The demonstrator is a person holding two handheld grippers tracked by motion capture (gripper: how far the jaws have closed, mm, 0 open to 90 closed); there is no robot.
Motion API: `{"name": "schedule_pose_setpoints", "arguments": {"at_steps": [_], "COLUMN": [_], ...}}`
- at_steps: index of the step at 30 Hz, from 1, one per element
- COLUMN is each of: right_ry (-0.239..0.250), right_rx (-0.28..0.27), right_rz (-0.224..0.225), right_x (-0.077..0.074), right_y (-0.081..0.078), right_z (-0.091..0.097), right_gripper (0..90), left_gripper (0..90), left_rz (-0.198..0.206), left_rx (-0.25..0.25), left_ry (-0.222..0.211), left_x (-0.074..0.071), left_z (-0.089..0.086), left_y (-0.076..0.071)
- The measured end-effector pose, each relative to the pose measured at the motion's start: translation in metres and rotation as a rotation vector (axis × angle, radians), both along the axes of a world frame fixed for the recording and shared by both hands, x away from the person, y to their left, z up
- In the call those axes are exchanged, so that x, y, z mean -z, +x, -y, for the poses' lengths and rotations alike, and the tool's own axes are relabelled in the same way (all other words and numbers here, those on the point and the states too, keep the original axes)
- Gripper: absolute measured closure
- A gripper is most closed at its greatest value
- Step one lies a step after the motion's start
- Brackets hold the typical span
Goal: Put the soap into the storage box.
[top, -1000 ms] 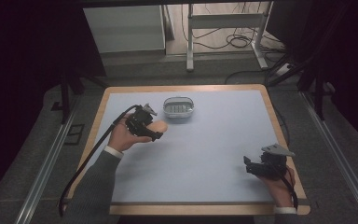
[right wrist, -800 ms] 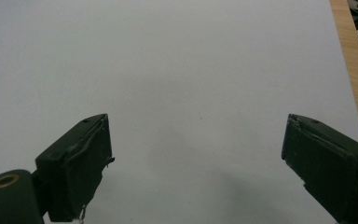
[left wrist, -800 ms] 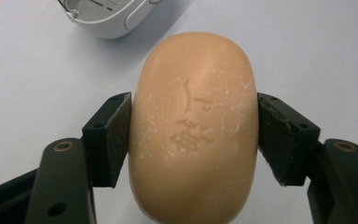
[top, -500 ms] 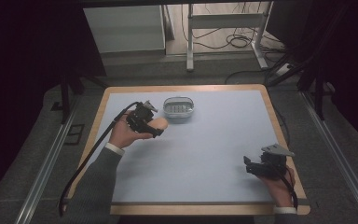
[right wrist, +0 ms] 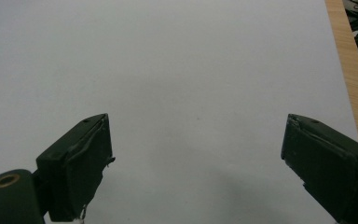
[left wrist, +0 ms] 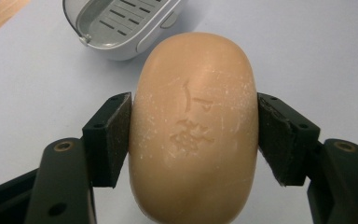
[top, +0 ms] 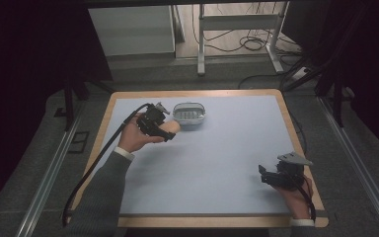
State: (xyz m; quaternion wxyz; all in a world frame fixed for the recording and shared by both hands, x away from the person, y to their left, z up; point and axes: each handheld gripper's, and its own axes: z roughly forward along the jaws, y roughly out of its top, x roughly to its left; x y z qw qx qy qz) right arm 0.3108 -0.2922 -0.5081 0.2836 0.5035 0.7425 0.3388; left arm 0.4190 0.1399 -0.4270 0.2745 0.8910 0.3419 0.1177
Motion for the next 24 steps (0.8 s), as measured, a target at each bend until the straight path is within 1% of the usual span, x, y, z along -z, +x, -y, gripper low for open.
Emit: {"name": "schedule_pose_setpoints", "arguments": {"at_steps": [7, 11, 15, 19, 24], "right_ry": [0.003, -0.001, -0.002, -0.005, -0.005], "right_rx": [0.002, 0.0, 0.001, 0.001, 0.004], "right_rz": [-0.004, -0.006, -0.005, -0.007, -0.007], "right_x": [0.001, 0.001, 0.0, 0.001, 0.001], "right_y": [0.0, 0.0, 0.0, 0.0, 0.0], "right_z": [0.0, 0.0, 0.0, 0.0, 0.0], "right_gripper": [8.6, 8.6, 8.6, 8.6, 8.6], "left_gripper": [32.2, 32.2, 32.2, 32.2, 32.2], "left_rz": [-0.002, -0.005, -0.005, -0.009, -0.015], "left_rx": [0.008, 0.012, 0.012, 0.003, 0.0], "left_ry": [0.013, 0.006, 0.017, 0.008, 0.011], "left_x": [-0.004, -0.006, -0.007, -0.006, -0.002], "left_z": [0.003, 0.004, 0.005, 0.005, 0.005], "left_y": [0.005, 0.009, 0.013, 0.017, 0.022]}}
